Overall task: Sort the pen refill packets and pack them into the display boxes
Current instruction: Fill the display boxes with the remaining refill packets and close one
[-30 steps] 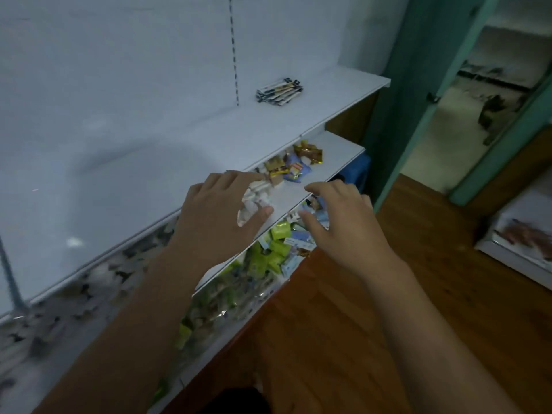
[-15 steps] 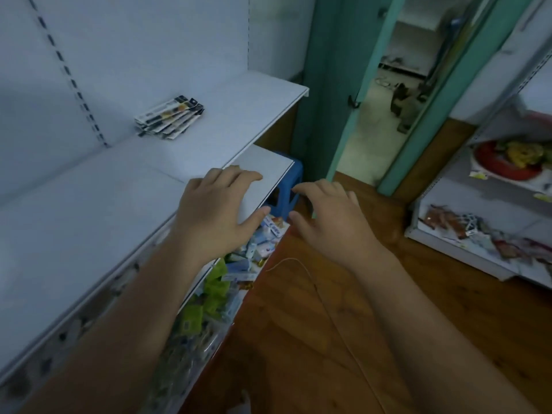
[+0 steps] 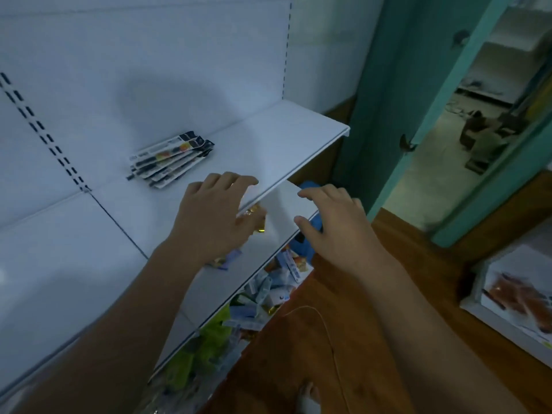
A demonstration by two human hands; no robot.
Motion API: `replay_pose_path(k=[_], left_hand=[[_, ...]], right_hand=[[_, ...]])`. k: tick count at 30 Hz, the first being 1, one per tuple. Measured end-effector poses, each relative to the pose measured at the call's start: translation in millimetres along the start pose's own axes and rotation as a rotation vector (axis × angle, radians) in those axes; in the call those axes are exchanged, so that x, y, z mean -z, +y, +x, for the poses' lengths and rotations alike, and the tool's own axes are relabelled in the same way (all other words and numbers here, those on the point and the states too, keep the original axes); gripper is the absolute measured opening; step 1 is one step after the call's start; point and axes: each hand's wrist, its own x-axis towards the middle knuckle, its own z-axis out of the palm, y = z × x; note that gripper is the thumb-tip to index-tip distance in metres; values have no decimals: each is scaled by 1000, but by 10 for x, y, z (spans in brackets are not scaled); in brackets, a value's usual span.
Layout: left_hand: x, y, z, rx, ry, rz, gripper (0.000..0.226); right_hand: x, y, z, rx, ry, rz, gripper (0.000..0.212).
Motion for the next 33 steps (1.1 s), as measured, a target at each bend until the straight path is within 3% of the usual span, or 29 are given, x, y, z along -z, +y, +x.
replay_pose_path(k=[6,14,24,30,33], left_hand=[[-71,-162,330,279,39,48,52],[-111,-644,170,589,29,96,48],[-127,-1436,539,658,84,78,48],[-217,-1572,604,688,72,66,49],[-231,-1610,623,726,78,71,49]], right_hand=[[-142,284,981,233,-68,145,44],[-679,-2,1819,472,-190,290,37],[-1212,-713,2766,576,-237,324,33],[-1457,-1038,3235,610,-211,323,37],[-1536,-1114,3417,648,-287,251,42]])
